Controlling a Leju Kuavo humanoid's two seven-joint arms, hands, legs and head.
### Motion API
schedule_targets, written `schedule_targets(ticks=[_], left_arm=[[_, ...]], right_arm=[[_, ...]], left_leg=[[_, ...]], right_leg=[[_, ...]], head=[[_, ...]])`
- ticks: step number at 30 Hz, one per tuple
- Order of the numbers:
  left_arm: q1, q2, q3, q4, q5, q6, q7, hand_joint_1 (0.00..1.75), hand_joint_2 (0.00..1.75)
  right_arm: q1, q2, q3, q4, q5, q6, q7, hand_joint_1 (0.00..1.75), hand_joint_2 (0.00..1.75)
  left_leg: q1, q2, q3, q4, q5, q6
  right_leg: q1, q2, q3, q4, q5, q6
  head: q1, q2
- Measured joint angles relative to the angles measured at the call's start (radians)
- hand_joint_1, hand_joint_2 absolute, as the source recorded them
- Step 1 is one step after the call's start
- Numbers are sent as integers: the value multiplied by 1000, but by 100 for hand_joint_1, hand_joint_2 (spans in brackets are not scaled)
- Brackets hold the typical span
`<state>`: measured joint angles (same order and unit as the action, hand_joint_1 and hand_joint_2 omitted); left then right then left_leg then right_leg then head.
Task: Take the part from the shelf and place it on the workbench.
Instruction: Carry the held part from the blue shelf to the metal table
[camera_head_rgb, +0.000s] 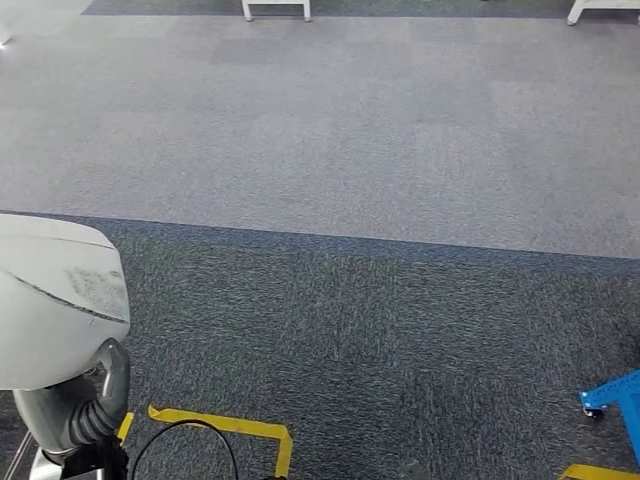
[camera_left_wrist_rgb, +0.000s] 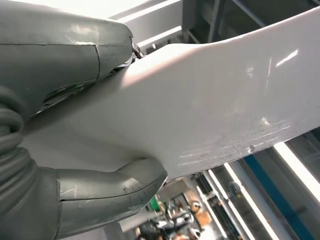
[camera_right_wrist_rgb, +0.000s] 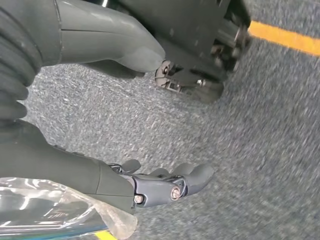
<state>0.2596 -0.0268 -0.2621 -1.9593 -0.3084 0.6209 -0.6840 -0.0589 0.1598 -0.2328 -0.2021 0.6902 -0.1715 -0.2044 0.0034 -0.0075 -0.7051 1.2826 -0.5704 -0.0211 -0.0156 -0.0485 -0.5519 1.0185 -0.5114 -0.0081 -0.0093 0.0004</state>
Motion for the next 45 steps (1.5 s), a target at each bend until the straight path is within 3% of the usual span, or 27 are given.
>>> schedule_targets(ticks=[1, 3, 5, 7, 8, 10, 12, 14, 15, 16, 18, 20, 21, 22, 24, 26, 27, 29, 30, 32, 34, 36, 38, 40, 42, 44, 45], left_arm=[[0, 0, 0, 0, 0, 0, 0, 175, 175], [-1, 0, 0, 0, 0, -1, 0, 175, 175], [-2, 0, 1, -1, 0, -2, 0, 175, 175], [0, 0, 2, -1, 0, -2, 0, 175, 175], [2, -1, 3, -2, 0, -2, 0, 175, 175], [1, -1, 4, -2, 0, -2, 0, 175, 175], [0, -2, 5, -2, 0, -2, 0, 175, 175], [2, -4, 7, -2, 4, 3, 1, 175, 175], [3, -5, 9, -2, 9, 7, 2, 175, 175], [4, -7, 12, -2, 16, 10, 3, 175, 175], [4, -12, 16, -2, 29, 13, 4, 175, 175], [4, -15, 20, -2, 34, 15, 4, 175, 175], [5, -17, 22, -2, 35, 15, 4, 175, 175], [7, -17, 24, -2, 36, 15, 4, 175, 175], [9, -17, 29, -3, 38, 16, 4, 175, 175], [7, -17, 31, -3, 40, 16, 2, 175, 175], [6, -17, 32, -3, 41, 17, 2, 175, 175], [8, -17, 35, -3, 46, 18, 1, 175, 175], [9, -17, 38, -3, 49, 18, 1, 175, 175], [9, -17, 45, -3, 53, 20, -1, 175, 175], [8, -17, 54, -4, 64, 23, -6, 175, 175], [9, -17, 65, -4, 80, 26, -13, 175, 175], [16, -17, 79, -5, 93, 27, -16, 175, 175], [18, -17, 89, -5, 101, 27, -16, 175, 175], [17, -17, 93, -5, 105, 23, -16, 175, 175], [17, -17, 97, -5, 105, 19, -16, 175, 175], [16, -17, 99, -4, 105, 17, -16, 175, 175]], right_arm=[[-1, 0, 0, 0, 1, 0, 1, 0, 175], [-4, 1, 1, 0, 2, 0, 3, 0, 175], [-5, 2, 1, 0, 4, 0, 3, 0, 175], [-8, 3, 1, -1, 3, 0, 4, 0, 175], [-9, 3, 1, -2, 3, 0, 4, 0, 175], [-10, 5, 1, -3, 2, 1, 3, 0, 175], [-8, 5, 1, -3, 2, 1, 4, 0, 175], [-4, 4, 1, -3, 2, 1, 6, 0, 175], [-3, 4, 1, -3, 2, 1, 7, 0, 175], [-3, 4, 1, -3, 2, 1, 7, 0, 175], [-4, 4, 1, -3, 1, 1, 8, 0, 175], [-5, 5, 1, -3, 1, 1, 9, 0, 175], [-6, 6, 1, -3, 1, 1, 9, 0, 175], [-7, 6, 1, -3, 1, 1, 10, 0, 175], [-8, 8, 1, -3, 1, 1, 10, 0, 175], [-8, 10, 1, -3, 2, 1, 10, 0, 175], [-7, 10, 1, -3, 2, 1, 10, 0, 175], [-6, 10, 1, -3, 3, 1, 13, 0, 175], [-7, 10, 1, -3, 5, 2, 15, 0, 175], [-13, 11, 2, -3, 12, 5, 22, 0, 175], [-22, 13, 7, -4, 25, 10, 33, 0, 175], [-33, 14, 15, -6, 36, 15, 45, 0, 175], [-43, 15, 22, -9, 42, 18, 52, 0, 175], [-51, 15, 25, -13, 41, 19, 53, 0, 175], [-54, 14, 26, -15, 39, 18, 50, 0, 175], [-51, 12, 26, -15, 38, 18, 47, 0, 175], [-48, 10, 26, -15, 37, 18, 46, 0, 175]], left_leg=[[0, 8, 30, -55, 33, 2], [-8, 56, 101, -191, 85, 14], [-18, 89, 129, -254, 95, 27], [-19, 70, 127, -260, 95, 37], [-16, 58, 129, -265, 98, 43], [-8, 34, 134, -274, 104, 55], [-6, 10, 133, -274, 105, 60], [-6, -20, 133, -273, 104, 61], [-5, -35, 134, -272, 104, 61], [-4, -51, 136, -270, 103, 59], [-2, -78, 135, -263, 97, 51], [-1, -101, 129, -257, 96, 39], [0, -112, 125, -256, 97, 33], [2, -121, 123, -257, 99, 28], [1, -92, 113, -238, 86, 18], [-2, -33, 74, -149, 37, 9], [-1, -16, 42, -82, 6, 6], [2, -5, -6, 16, -22, 3], [3, -2, -8, 16, -9, 3], [1, 17, 42, -87, 61, 10], [-10, 65, 99, -207, 103, 23], [-20, 86, 113, -248, 101, 34], [-18, 61, 113, -257, 105, 43], [-10, 36, 117, -267, 111, 55], [-5, 11, 119, -270, 113, 63], [-5, -17, 119, -270, 112, 66], [-4, -33, 120, -270, 112, 66]], right_leg=[[1, -13, 3, 0, -2, 1], [4, -35, 10, 1, -8, 7], [9, -56, 14, 1, -13, 15], [11, -76, 18, -1, -17, 25], [10, -65, 17, 4, -24, 30], [6, -12, -8, 62, -62, 39], [4, 34, -73, 192, -120, 43], [3, 45, -125, 278, -135, 47], [3, 47, -126, 266, -113, 47], [2, 53, -108, 215, -75, 47], [-4, 94, -51, 79, -10, 47], [-7, 126, -15, 12, 5, 43], [-5, 125, -10, 9, 2, 39], [-5, 114, -7, 8, 3, 33], [-6, 91, -3, 3, 5, 21], [-6, 63, 3, 0, 3, 10], [-5, 47, 4, 0, 0, 6], [-3, 17, 8, 1, -5, 3], [-2, 3, 10, 1, -7, 3], [-1, -22, 20, 1, -14, 5], [4, -43, 28, 1, -22, 12], [10, -65, 32, 0, -27, 21], [10, -82, 36, -2, -33, 31], [7, -39, 21, 35, -61, 42], [4, 25, -37, 150, -116, 49], [3, 44, -102, 263, -150, 53], [3, 46, -115, 276, -138, 54]], head=[[0, 0], [0, 0], [0, 0], [0, 0], [1, 0], [6, 0], [10, 0], [11, 0], [11, 0], [11, 0], [11, 0], [11, 0], [11, 0], [11, 0], [7, 0], [0, 0], [-2, 0], [-2, 0], [-2, 0], [-2, 0], [-2, 0], [-2, 0], [-2, 0], [2, 0], [8, 0], [10, 0], [10, 0]])
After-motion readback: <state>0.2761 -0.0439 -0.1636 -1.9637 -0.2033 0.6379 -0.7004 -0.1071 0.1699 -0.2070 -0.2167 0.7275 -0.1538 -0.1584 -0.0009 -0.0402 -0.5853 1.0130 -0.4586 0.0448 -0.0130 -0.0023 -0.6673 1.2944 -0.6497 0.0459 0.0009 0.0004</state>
